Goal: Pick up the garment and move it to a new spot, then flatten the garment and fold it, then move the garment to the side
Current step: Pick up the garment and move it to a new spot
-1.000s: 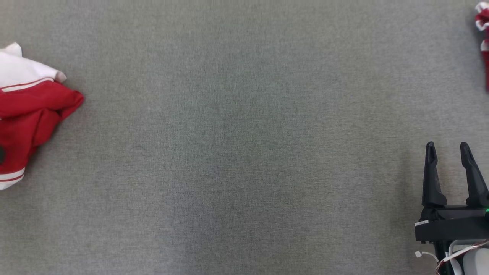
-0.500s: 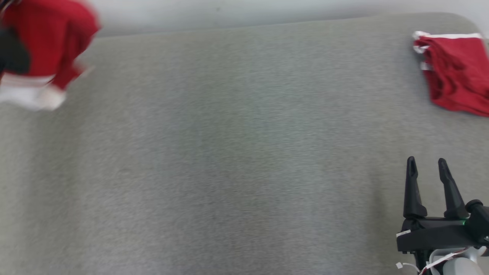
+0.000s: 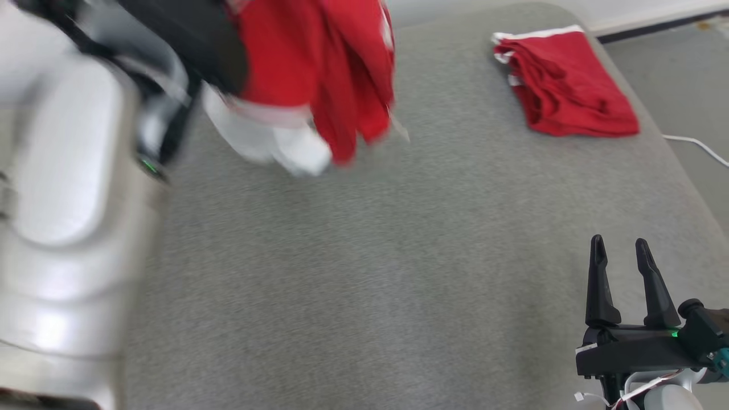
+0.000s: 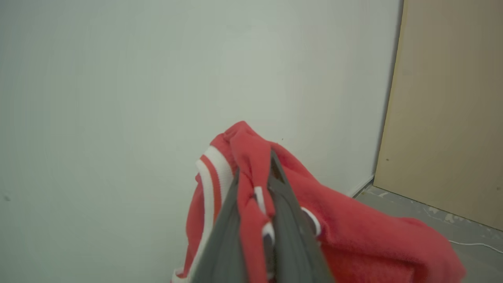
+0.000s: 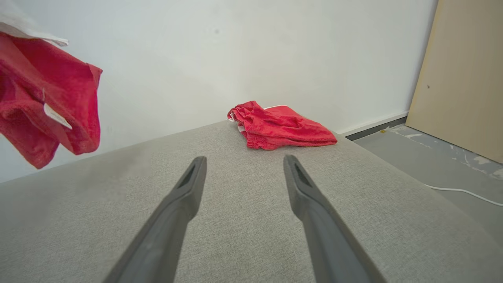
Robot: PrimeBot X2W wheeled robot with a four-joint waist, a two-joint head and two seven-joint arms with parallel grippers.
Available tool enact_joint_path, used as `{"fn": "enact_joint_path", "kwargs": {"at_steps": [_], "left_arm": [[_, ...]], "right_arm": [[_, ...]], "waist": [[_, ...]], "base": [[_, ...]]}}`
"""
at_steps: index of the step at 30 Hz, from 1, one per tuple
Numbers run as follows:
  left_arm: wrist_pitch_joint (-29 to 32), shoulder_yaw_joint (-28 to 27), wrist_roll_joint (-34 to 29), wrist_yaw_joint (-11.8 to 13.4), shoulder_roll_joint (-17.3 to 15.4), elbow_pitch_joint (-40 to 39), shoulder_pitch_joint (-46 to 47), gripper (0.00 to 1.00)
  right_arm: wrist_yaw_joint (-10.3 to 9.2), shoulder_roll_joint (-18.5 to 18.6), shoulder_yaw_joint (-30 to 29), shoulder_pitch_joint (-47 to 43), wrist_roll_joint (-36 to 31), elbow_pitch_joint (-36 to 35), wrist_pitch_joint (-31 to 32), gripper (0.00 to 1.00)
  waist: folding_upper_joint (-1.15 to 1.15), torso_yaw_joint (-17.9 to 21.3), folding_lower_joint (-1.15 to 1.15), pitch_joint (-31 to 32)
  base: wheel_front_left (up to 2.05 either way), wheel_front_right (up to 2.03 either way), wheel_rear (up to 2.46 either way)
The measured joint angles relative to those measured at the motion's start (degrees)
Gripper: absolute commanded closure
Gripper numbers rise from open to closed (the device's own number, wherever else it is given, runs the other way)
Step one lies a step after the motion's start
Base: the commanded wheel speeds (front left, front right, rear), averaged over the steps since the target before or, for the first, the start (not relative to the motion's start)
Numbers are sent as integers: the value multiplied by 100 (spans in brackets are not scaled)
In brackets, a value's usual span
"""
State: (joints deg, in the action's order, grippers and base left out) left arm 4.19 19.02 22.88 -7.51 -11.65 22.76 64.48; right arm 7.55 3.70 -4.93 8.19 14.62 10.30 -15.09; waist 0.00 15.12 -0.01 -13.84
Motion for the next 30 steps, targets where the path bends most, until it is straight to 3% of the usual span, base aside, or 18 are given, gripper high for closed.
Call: {"fn": "enact_joint_path", "kwargs": {"at_steps": [6,18,19,20,25,30], "left_arm": [[-470,291,120,2,321,399,-1224,100],[-1101,600,472,147,526,432,-3782,100],[-1143,615,483,151,533,410,-3858,67],[-1189,635,486,149,538,378,-3900,0],[-1547,587,431,213,497,133,-3922,0],[-1844,234,191,508,190,-282,-4117,0]], "right_arm": [[0,-26,-21,-13,-16,-1,-1,0],[0,73,87,-125,-64,40,-1,0],[0,83,99,-128,-64,41,-1,0],[0,94,114,-136,-65,47,-1,0],[0,163,163,-194,-67,86,-1,0],[0,229,260,-300,-67,109,-1,0]], "waist": [[1,110,1,-43],[1,-428,0,170],[1,-479,0,194],[0,-530,0,221],[0,-691,0,387],[0,-862,0,653]], "base": [[0,0,0],[0,0,0],[0,0,0],[0,0,0],[0,0,0],[0,0,0]]}}
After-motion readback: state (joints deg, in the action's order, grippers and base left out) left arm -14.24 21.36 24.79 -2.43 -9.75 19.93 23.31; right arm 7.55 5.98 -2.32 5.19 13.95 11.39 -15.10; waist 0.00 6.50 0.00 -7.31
